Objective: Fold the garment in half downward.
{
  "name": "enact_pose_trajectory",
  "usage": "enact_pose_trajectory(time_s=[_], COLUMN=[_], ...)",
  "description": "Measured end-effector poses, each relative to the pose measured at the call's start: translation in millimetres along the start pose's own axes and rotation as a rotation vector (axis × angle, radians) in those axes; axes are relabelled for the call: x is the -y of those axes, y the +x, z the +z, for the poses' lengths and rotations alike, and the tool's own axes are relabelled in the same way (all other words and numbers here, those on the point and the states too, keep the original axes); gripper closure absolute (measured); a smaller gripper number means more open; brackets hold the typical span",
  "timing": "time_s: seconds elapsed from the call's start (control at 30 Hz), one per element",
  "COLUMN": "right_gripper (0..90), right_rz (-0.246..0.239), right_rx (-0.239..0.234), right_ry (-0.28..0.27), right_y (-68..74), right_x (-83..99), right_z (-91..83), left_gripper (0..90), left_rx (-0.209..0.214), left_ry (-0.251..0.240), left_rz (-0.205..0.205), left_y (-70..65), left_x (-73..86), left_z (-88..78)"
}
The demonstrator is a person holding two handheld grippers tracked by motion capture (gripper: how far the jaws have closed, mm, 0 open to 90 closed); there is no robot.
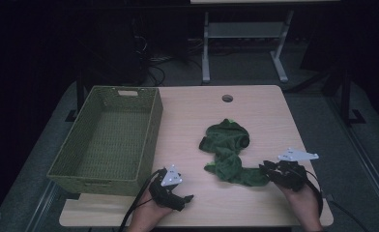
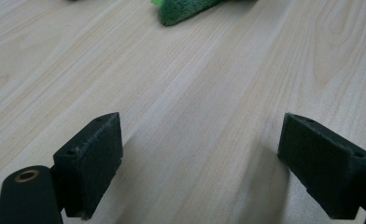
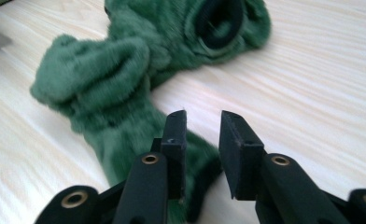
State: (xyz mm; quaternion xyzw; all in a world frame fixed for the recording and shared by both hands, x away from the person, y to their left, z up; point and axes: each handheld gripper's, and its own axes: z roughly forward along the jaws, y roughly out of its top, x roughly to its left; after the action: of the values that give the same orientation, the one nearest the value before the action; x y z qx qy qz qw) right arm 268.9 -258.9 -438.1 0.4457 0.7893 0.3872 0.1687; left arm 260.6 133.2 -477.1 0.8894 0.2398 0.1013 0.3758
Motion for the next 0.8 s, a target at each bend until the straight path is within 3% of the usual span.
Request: enact_pose_trajectory(time_s=[0.23, 0.47, 0.8], right_gripper=[63.1, 60.6, 60.5], right_rz=[0.001, 0.006, 0.017], right_rx=[0.020, -0.007, -0.071], right_ry=[0.015, 0.035, 0.075], right_y=[-6.8, -8.6, -1.1], right_x=[23.8, 44.7, 44.2], right_z=[-20.0, -31.6, -15.0], left_gripper=[13.1, 13.1, 13.1], left_rx=[0.001, 0.001, 0.000], left_ry=[0.000, -0.005, -0.004], left_rz=[0.000, -0.005, -0.004], left_y=[0.0, -0.3, -0.1], left_x=[0.0, 0.0, -0.2], left_z=[0.0, 0.3, 0.5])
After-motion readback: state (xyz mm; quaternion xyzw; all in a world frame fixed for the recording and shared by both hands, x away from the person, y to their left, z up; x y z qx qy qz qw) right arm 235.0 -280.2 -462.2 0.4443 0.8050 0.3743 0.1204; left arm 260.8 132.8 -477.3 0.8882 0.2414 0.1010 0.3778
